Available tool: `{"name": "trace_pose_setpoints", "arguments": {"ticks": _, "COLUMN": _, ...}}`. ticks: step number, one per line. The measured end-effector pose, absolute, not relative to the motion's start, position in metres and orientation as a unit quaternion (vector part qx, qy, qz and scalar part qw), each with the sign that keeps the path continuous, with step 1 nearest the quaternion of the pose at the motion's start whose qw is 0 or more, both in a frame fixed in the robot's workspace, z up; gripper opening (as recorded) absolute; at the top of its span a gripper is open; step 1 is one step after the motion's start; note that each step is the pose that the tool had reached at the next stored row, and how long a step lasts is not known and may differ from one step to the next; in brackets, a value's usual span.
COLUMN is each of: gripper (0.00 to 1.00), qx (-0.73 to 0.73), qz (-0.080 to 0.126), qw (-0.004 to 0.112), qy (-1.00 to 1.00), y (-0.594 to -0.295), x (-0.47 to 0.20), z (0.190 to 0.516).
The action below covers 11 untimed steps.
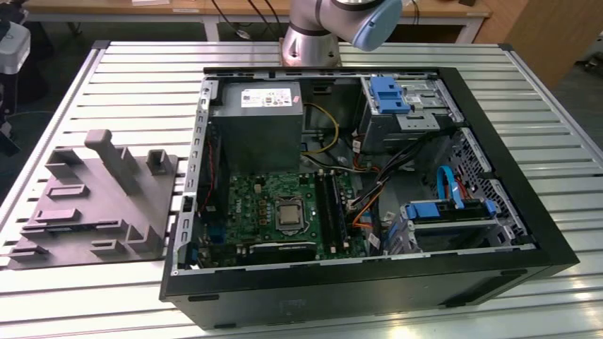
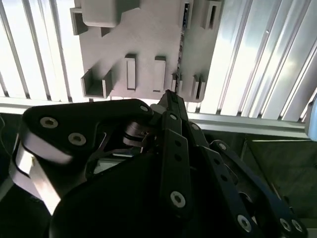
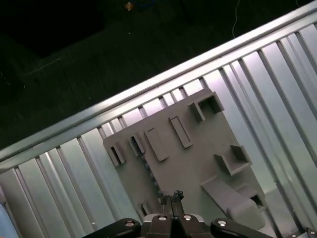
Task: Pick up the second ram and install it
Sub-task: 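Pick up the second ram and move it above second insertion slot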
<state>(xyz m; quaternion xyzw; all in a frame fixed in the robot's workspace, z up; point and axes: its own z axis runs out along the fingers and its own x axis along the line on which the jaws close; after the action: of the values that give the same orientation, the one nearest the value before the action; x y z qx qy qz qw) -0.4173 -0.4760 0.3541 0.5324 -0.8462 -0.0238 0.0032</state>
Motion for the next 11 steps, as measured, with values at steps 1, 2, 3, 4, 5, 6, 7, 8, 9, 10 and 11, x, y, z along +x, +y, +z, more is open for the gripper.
{"name": "trace_pose_setpoints", "arguments": {"ticks": 1, "gripper": 0.1, "qx": 0.54, "qz": -0.024, "qw": 0.003, "qy": -0.841, "y": -0.476, "x": -0.4173, "z": 0.3539}}
{"name": "trace_pose_setpoints", "arguments": {"ticks": 2, "gripper": 0.1, "qx": 0.548, "qz": -0.024, "qw": 0.004, "qy": -0.836, "y": -0.476, "x": -0.4172, "z": 0.3538}}
{"name": "trace_pose_setpoints", "arguments": {"ticks": 3, "gripper": 0.1, "qx": 0.555, "qz": -0.024, "qw": 0.004, "qy": -0.831, "y": -0.476, "x": -0.4172, "z": 0.3536}}
{"name": "trace_pose_setpoints", "arguments": {"ticks": 4, "gripper": 0.1, "qx": 0.562, "qz": -0.024, "qw": 0.004, "qy": -0.826, "y": -0.476, "x": -0.4172, "z": 0.3534}}
{"name": "trace_pose_setpoints", "arguments": {"ticks": 5, "gripper": 0.1, "qx": 0.57, "qz": -0.024, "qw": 0.004, "qy": -0.821, "y": -0.4761, "x": -0.4172, "z": 0.3532}}
{"name": "trace_pose_setpoints", "arguments": {"ticks": 6, "gripper": 0.1, "qx": 0.577, "qz": -0.024, "qw": 0.005, "qy": -0.816, "y": -0.476, "x": -0.4172, "z": 0.3531}}
{"name": "trace_pose_setpoints", "arguments": {"ticks": 7, "gripper": 0.1, "qx": 0.585, "qz": -0.024, "qw": 0.005, "qy": -0.811, "y": -0.4761, "x": -0.4172, "z": 0.3528}}
{"name": "trace_pose_setpoints", "arguments": {"ticks": 8, "gripper": 0.1, "qx": 0.593, "qz": -0.024, "qw": 0.005, "qy": -0.805, "y": -0.476, "x": -0.4172, "z": 0.3526}}
{"name": "trace_pose_setpoints", "arguments": {"ticks": 9, "gripper": 0.1, "qx": 0.6, "qz": -0.023, "qw": 0.005, "qy": -0.8, "y": -0.476, "x": -0.4172, "z": 0.3523}}
{"name": "trace_pose_setpoints", "arguments": {"ticks": 10, "gripper": 0.1, "qx": 0.607, "qz": -0.023, "qw": 0.005, "qy": -0.794, "y": -0.476, "x": -0.4172, "z": 0.3521}}
{"name": "trace_pose_setpoints", "arguments": {"ticks": 11, "gripper": 0.1, "qx": 0.614, "qz": -0.023, "qw": 0.006, "qy": -0.789, "y": -0.476, "x": -0.4172, "z": 0.3517}}
